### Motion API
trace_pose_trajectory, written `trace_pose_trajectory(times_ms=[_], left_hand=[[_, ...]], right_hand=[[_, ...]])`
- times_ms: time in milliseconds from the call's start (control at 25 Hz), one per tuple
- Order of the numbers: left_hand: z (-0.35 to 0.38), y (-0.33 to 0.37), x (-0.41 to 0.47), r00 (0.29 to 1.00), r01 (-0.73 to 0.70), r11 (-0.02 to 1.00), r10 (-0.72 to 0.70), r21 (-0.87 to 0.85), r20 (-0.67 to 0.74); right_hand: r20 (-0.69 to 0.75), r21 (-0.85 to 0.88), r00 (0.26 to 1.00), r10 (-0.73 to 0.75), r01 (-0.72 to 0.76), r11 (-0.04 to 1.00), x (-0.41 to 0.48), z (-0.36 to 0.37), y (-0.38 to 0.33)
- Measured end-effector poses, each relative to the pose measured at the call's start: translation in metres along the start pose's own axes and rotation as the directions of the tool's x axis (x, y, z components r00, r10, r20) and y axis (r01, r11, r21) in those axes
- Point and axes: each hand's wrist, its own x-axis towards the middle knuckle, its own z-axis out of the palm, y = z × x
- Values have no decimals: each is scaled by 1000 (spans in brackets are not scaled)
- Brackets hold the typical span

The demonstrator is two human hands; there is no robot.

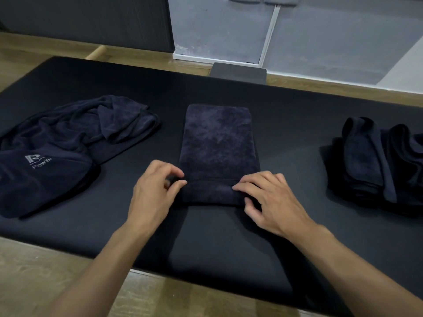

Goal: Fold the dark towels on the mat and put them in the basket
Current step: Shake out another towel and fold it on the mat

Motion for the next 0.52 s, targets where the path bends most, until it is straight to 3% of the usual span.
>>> trace_pose_trajectory(times_ms=[120, 200, 320, 400, 520], left_hand=[[-3, -15, -18, 942, -333, 935, 323, 119, 93], [-5, -23, -23, 914, -394, 896, 359, 206, 188], [-5, -22, -14, 900, -429, 867, 388, 253, 198], [-6, -14, -5, 926, -345, 926, 309, 154, 217], [-5, -5, 9, 948, -22, 998, 41, -63, 317]], right_hand=[[109, -32, 994, -14, 18, 999, -5, -1, 5], [94, -35, 996, -1, 4, 999, 0, -3, 4], [95, 68, 992, 84, -90, 994, 10, -7, 2], [186, 235, 965, 184, -225, 946, 13, -13, 4], [344, 396, 899, 272, -401, 826, 21, -22, 7]])
